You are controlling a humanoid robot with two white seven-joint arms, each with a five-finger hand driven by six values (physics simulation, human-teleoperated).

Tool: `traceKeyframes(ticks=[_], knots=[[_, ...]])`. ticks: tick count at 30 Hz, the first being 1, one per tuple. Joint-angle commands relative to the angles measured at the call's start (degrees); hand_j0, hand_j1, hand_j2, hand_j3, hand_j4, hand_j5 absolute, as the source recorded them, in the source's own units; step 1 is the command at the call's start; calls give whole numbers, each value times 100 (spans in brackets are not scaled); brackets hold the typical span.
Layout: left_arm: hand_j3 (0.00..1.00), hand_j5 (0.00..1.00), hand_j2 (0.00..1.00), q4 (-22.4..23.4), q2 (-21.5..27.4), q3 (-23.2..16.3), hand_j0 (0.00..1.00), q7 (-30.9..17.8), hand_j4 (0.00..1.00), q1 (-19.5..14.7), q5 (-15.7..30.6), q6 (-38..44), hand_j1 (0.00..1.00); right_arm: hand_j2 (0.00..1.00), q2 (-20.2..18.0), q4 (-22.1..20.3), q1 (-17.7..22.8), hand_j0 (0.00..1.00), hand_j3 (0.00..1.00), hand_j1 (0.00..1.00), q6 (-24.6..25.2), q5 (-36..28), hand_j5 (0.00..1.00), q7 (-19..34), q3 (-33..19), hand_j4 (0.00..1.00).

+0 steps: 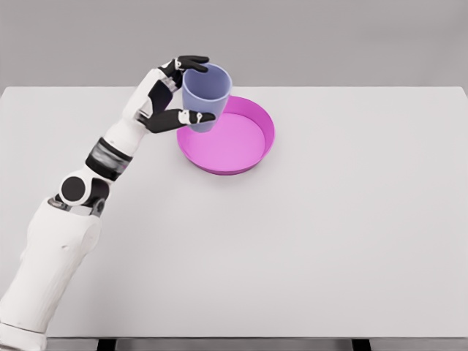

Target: Flip the cup with left arm and place it on the plate

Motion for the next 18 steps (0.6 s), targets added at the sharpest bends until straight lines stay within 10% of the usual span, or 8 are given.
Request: traceKeyframes(ticks=[1, 18], knots=[[55, 55, 55, 107, -78, -155, 55, 235, 55, -9, 58, -487, 55, 100, 0, 2, 0, 100, 100, 100, 0, 1, 100, 3, 1, 100], [52, 52, 52, 1100, -500, -1008, 52, 929, 52, -290, 348, -973, 52, 100, 0, 2, 0, 100, 100, 100, 0, 1, 100, 3, 1, 100]])
